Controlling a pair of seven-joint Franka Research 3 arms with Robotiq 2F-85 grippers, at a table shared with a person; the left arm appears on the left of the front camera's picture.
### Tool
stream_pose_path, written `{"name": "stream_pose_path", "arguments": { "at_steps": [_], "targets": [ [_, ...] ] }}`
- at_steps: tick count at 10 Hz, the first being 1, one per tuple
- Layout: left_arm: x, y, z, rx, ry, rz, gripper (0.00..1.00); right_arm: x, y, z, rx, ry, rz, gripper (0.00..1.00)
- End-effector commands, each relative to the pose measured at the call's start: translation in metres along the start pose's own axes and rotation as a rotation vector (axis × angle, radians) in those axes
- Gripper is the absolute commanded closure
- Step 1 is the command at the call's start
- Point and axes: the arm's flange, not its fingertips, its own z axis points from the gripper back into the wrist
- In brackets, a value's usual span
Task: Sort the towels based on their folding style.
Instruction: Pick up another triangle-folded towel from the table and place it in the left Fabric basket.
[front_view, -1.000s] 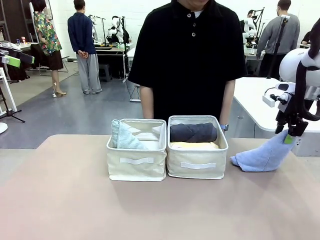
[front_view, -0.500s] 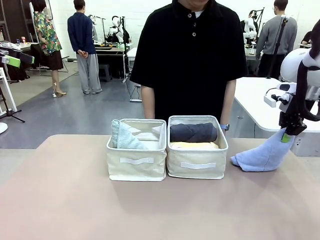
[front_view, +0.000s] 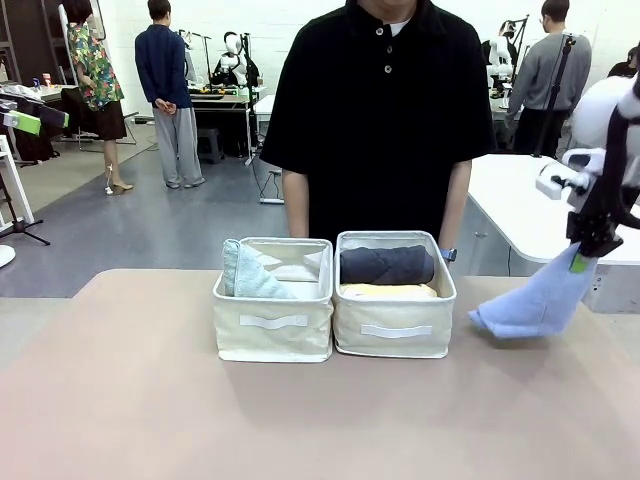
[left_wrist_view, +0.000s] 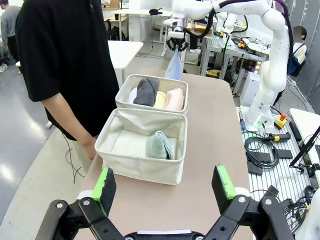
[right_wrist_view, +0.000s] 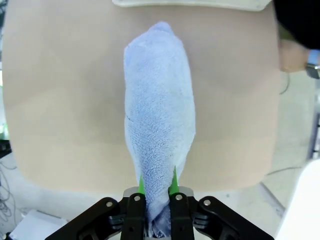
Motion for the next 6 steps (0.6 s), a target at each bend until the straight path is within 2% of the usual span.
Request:
{"name": "stream_pose_path", "arguments": {
  "at_steps": [1,3,4,6],
  "targets": [
    [0.000,-0.002,-0.001,0.009,0.026,0.002,0.00,0.034,0.070,0.095,-0.176,0.005,-0.023,1.00],
    [0.000,-0.002,-0.001,0.009,0.026,0.002,0.00,0.047,0.104,0.164,-0.258,-0.056,-0.092,1.00],
    [0.000,-0.002,-0.001,0.009,0.026,0.002,0.00,0.047,0.109,0.182,-0.274,-0.080,-0.122,1.00],
    [0.000,-0.002,-0.001,0.009,0.026,0.002,0.00,0.037,0.102,0.181,-0.238,-0.099,-0.169,1.00]
  ]
}}
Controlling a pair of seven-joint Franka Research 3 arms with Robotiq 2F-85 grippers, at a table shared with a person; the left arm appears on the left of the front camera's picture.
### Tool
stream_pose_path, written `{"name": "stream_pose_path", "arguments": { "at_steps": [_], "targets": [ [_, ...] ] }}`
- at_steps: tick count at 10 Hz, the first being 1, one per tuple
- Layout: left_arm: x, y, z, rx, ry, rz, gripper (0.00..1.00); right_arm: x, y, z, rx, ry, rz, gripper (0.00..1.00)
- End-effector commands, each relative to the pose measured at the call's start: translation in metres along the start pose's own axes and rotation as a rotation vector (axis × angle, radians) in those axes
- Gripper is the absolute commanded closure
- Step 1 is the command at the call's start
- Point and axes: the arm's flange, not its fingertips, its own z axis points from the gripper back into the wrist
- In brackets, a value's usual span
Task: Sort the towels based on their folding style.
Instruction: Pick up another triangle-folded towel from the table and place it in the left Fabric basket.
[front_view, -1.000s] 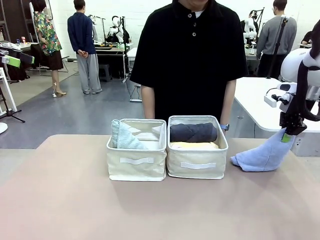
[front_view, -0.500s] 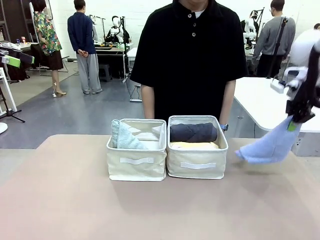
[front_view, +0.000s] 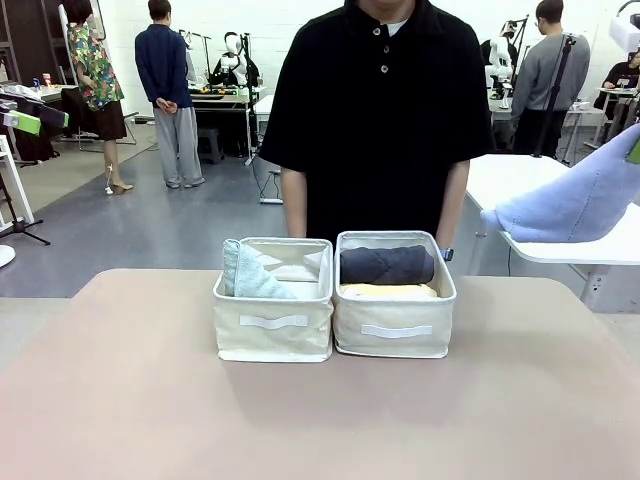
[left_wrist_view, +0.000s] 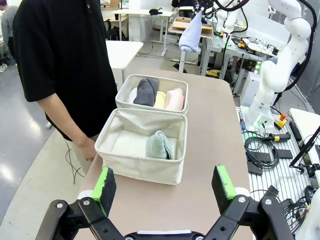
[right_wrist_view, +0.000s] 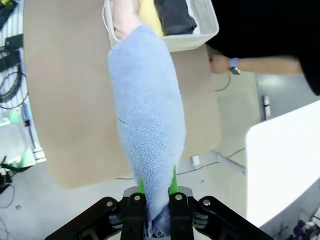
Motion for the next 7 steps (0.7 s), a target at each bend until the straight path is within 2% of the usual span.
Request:
{"name": "stream_pose_path", "arguments": {
  "at_steps": [1,6,7],
  "targets": [
    [0.0001,-0.0023,-0.0015,0.009,0.025,0.002,0.00,0.0051,0.0041,0.0056,-0.013,0.004,0.027,1.00],
    [0.0001,-0.0023,-0.0015,0.009,0.025,0.002,0.00,0.0051,0.0041,0.0056,-0.013,0.004,0.027,1.00],
    [0.0001,-0.0023,-0.0015,0.009,0.025,0.002,0.00,0.0067,0.0027,0.0044,-0.009,-0.007,0.023,0.84]
  ]
}}
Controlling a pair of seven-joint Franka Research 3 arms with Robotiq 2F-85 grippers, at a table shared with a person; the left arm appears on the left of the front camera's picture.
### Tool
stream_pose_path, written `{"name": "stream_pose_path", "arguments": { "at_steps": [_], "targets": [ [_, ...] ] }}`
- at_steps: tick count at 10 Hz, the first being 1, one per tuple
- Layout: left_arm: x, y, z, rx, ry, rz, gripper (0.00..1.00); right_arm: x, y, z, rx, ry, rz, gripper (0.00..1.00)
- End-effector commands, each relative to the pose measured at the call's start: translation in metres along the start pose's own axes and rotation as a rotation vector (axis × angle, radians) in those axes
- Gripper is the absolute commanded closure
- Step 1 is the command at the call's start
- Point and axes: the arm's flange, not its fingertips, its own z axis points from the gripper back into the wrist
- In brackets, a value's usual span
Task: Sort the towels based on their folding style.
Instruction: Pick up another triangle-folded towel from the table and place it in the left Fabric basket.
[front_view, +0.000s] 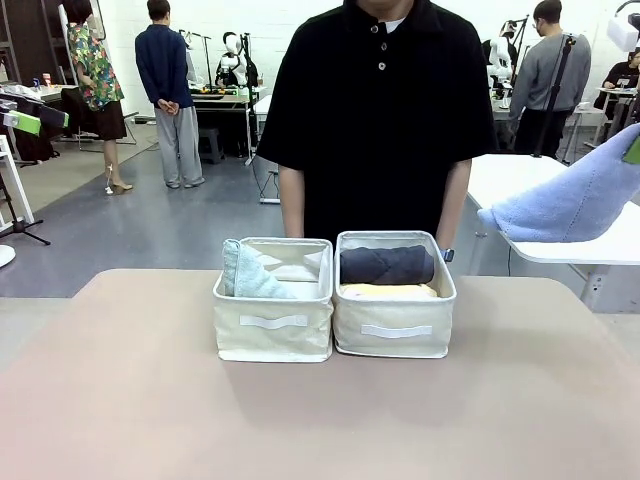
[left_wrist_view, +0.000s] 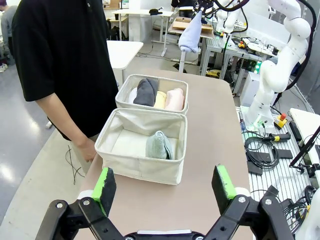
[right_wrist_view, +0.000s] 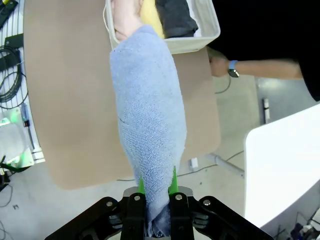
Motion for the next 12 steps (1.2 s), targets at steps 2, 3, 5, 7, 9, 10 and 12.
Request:
{"name": "stream_pose_path", "arguments": {
  "at_steps": [2,3,5,7,9,10,12],
  "targets": [
    [0.000,-0.002,-0.001,0.009,0.025,0.002,0.00,0.084,-0.023,-0.003,-0.073,-0.104,-0.081,0.84],
    [0.000,-0.002,-0.001,0.009,0.025,0.002,0.00,0.120,-0.033,-0.005,-0.084,-0.130,-0.115,0.84],
    [0.000,-0.002,-0.001,0.009,0.025,0.002,0.00,0.196,-0.047,-0.019,-0.102,-0.127,-0.137,0.84],
    [0.000,-0.002,-0.001,0.009,0.025,0.002,0.00,0.261,-0.062,-0.059,-0.057,-0.036,-0.067,0.84],
    [0.000,-0.002,-0.001,0.009,0.025,0.002,0.00,0.304,-0.080,-0.096,-0.033,0.000,-0.031,0.84],
    [0.000,-0.002,-0.001,0.009,0.025,0.002,0.00,0.314,-0.084,-0.105,-0.021,-0.032,-0.026,0.84],
    [0.000,-0.002,-0.001,0.009,0.025,0.002,0.00,0.328,-0.086,-0.116,-0.004,-0.064,-0.021,0.84]
  ]
}}
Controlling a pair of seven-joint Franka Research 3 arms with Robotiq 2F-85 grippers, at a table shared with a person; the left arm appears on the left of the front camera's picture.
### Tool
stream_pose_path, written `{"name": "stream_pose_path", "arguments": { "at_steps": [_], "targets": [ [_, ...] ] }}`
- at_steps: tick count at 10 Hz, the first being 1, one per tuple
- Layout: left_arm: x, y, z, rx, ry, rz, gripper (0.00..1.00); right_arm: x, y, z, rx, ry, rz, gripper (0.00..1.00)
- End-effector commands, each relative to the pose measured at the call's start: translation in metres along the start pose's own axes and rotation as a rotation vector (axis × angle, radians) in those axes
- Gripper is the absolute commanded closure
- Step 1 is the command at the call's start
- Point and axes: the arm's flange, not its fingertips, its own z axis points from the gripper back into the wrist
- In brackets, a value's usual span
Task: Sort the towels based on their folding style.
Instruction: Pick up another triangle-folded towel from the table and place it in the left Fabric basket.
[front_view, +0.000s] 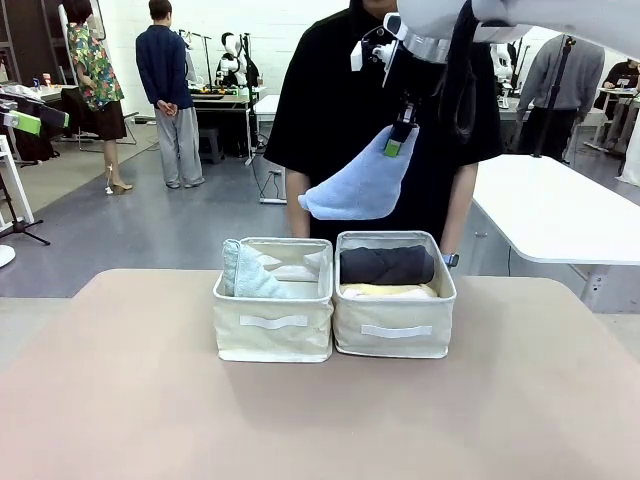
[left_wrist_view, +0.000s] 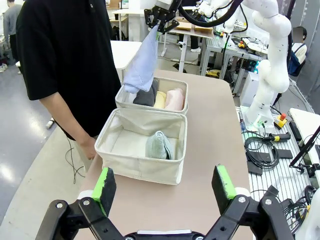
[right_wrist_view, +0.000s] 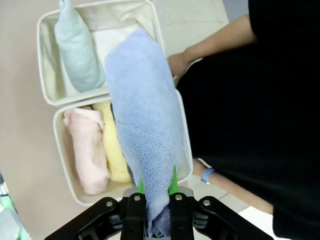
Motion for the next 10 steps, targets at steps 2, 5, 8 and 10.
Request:
{"name": "stream_pose_path", "arguments": {
  "at_steps": [2,5,8,10],
  "targets": [
    [0.000,-0.002,-0.001,0.009,0.025,0.002,0.00,0.016,0.000,0.013,0.042,-0.004,0.045,0.84],
    [0.000,-0.002,-0.001,0.009,0.025,0.002,0.00,0.005,-0.001,0.002,0.001,-0.007,0.006,0.84],
    [0.000,-0.002,-0.001,0.009,0.025,0.002,0.00,0.005,-0.001,0.002,0.001,-0.007,0.006,0.84],
    [0.000,-0.002,-0.001,0.009,0.025,0.002,0.00,0.005,0.000,0.002,0.015,-0.001,0.010,0.84]
  ]
}}
